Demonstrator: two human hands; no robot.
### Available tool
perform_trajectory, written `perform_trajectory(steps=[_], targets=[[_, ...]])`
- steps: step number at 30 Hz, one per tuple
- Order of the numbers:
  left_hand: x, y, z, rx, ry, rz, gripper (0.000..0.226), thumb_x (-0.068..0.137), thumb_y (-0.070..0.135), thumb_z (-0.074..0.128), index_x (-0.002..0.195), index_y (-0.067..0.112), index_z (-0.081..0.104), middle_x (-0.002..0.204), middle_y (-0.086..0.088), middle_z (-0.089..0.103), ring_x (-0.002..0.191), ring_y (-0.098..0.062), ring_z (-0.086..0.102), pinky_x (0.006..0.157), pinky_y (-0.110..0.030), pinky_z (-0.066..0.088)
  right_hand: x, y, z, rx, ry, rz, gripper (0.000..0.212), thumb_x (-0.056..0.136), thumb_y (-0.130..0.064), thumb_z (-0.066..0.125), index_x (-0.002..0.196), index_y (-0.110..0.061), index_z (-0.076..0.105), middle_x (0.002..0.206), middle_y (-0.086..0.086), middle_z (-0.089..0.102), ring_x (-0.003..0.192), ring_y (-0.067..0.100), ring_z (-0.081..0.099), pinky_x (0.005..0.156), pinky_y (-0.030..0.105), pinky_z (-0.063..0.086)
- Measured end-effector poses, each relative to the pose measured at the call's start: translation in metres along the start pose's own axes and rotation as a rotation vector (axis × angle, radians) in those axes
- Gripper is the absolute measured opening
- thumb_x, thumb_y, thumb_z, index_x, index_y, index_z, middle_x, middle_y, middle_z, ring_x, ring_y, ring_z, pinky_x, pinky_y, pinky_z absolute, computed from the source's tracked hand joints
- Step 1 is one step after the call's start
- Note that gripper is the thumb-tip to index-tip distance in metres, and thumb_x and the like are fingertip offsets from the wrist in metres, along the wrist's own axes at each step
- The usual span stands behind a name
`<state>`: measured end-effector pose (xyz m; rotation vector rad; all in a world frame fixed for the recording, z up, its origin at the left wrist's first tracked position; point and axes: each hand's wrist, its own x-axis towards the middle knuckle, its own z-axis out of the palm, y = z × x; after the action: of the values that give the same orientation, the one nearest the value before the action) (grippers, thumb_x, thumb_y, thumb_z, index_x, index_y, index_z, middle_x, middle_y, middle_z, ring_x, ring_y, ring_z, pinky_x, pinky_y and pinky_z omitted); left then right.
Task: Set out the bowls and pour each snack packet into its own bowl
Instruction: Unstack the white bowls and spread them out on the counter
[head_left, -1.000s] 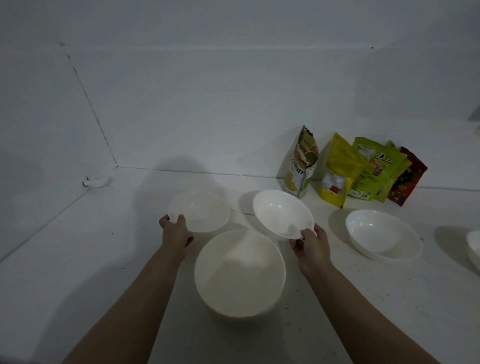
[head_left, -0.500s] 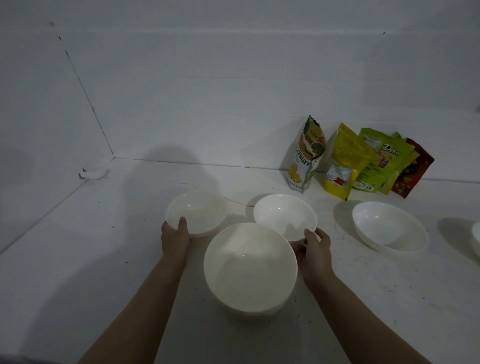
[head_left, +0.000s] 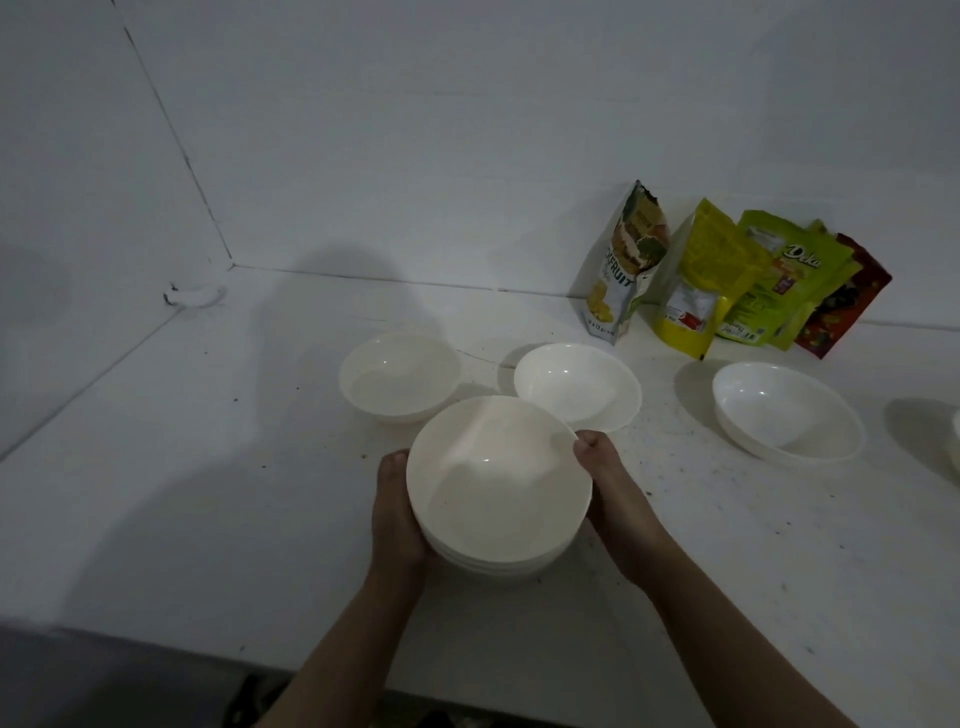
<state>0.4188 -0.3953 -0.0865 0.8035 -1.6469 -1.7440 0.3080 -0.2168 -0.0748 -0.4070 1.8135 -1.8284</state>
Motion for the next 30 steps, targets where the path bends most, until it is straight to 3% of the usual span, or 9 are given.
perform_trajectory(steps=[4, 7, 12, 16, 18, 21, 24, 27, 30], targets=[[-0.001, 0.010, 0.003, -0.019, -0.047, -0.119, 0.034, 0.088, 0.051, 0.042, 0.099, 0.025, 0.061, 0.105, 0.000, 0.066, 0.100, -0.019, 0.059, 0.086, -0.038, 0.047, -0.009, -0.015, -0.005, -0.077, 0.109, -0.026, 0.021, 0.102, -0.029, 0.047, 0.101, -0.011, 0.058, 0.101, 0.003, 0.067, 0.096, 0.019, 0.065, 0.077, 0.031, 0.054], [-0.010, 0.024, 0.011, 0.060, -0.099, -0.032, 0.034, 0.095, 0.049, 0.035, 0.104, 0.026, 0.057, 0.105, 0.005, 0.064, 0.098, -0.011, 0.058, 0.081, -0.029, 0.043, -0.016, -0.019, -0.013, -0.111, 0.186, -0.014, 0.021, 0.100, -0.029, 0.051, 0.097, -0.013, 0.063, 0.098, 0.001, 0.070, 0.091, 0.018, 0.067, 0.070, 0.026, 0.053], [-0.028, 0.041, 0.036, 0.159, -0.191, 0.077, 0.024, 0.105, 0.036, 0.030, 0.110, 0.037, 0.053, 0.113, 0.012, 0.060, 0.103, 0.002, 0.055, 0.083, -0.021, 0.040, -0.035, -0.016, -0.031, -0.506, 0.400, -0.146, 0.010, 0.096, -0.021, 0.055, 0.087, -0.021, 0.060, 0.087, -0.009, 0.066, 0.077, 0.010, 0.061, 0.059, 0.011, 0.045], [-0.033, 0.053, 0.051, 0.274, -0.287, 0.113, 0.031, 0.104, 0.035, 0.033, 0.129, 0.028, 0.051, 0.126, 0.010, 0.053, 0.110, -0.003, 0.051, 0.089, -0.019, 0.034, -0.047, -0.019, -0.040, -0.680, 0.492, -0.270, 0.015, 0.095, -0.016, 0.055, 0.083, -0.023, 0.060, 0.083, -0.013, 0.062, 0.076, 0.003, 0.056, 0.060, 0.011, 0.040], [-0.031, 0.058, 0.056, 0.308, -0.338, 0.118, 0.029, 0.103, 0.037, 0.037, 0.127, 0.031, 0.052, 0.127, 0.008, 0.053, 0.111, -0.003, 0.051, 0.090, -0.019, 0.036, -0.052, -0.025, -0.041, -0.684, 0.469, -0.308, 0.019, 0.097, -0.018, 0.053, 0.082, -0.025, 0.062, 0.084, -0.014, 0.063, 0.081, 0.001, 0.056, 0.064, 0.013, 0.039], [-0.033, 0.073, 0.066, 0.385, -0.452, 0.097, 0.032, 0.100, 0.038, 0.043, 0.130, 0.033, 0.051, 0.131, 0.009, 0.048, 0.118, -0.009, 0.048, 0.101, -0.030, 0.036, -0.058, -0.042, -0.037, -0.505, 0.276, -0.182, 0.037, 0.104, -0.040, 0.039, 0.086, -0.025, 0.067, 0.090, -0.013, 0.067, 0.089, 0.001, 0.059, 0.079, 0.024, 0.048], [-0.040, 0.090, 0.078, 0.500, -0.571, 0.094, 0.037, 0.099, 0.037, 0.047, 0.136, 0.032, 0.046, 0.132, 0.008, 0.041, 0.121, -0.014, 0.044, 0.103, -0.035, 0.036, -0.061, -0.061, -0.026, -0.324, 0.131, -0.038, 0.059, 0.101, -0.057, 0.024, 0.099, -0.020, 0.071, 0.097, -0.004, 0.072, 0.094, 0.016, 0.066, 0.088, 0.038, 0.055], [-0.045, 0.103, 0.086, 0.578, -0.651, 0.108, 0.040, 0.097, 0.033, 0.047, 0.137, 0.034, 0.044, 0.140, 0.005, 0.040, 0.123, -0.017, 0.043, 0.107, -0.041, 0.038, -0.060, -0.081, -0.016, -0.187, 0.090, 0.016, 0.056, 0.100, -0.060, 0.024, 0.101, -0.029, 0.070, 0.100, 0.003, 0.076, 0.095, 0.021, 0.072, 0.087, 0.037, 0.058], [-0.048, 0.112, 0.089, 0.646, -0.713, 0.118, 0.049, 0.094, 0.030, 0.051, 0.141, 0.031, 0.042, 0.145, 0.002, 0.038, 0.127, -0.019, 0.041, 0.107, -0.040, 0.038, -0.057, -0.091, -0.013, -0.197, 0.103, 0.066, 0.045, 0.099, -0.060, 0.032, 0.093, -0.033, 0.068, 0.090, -0.003, 0.076, 0.086, 0.016, 0.073, 0.081, 0.033, 0.059]])
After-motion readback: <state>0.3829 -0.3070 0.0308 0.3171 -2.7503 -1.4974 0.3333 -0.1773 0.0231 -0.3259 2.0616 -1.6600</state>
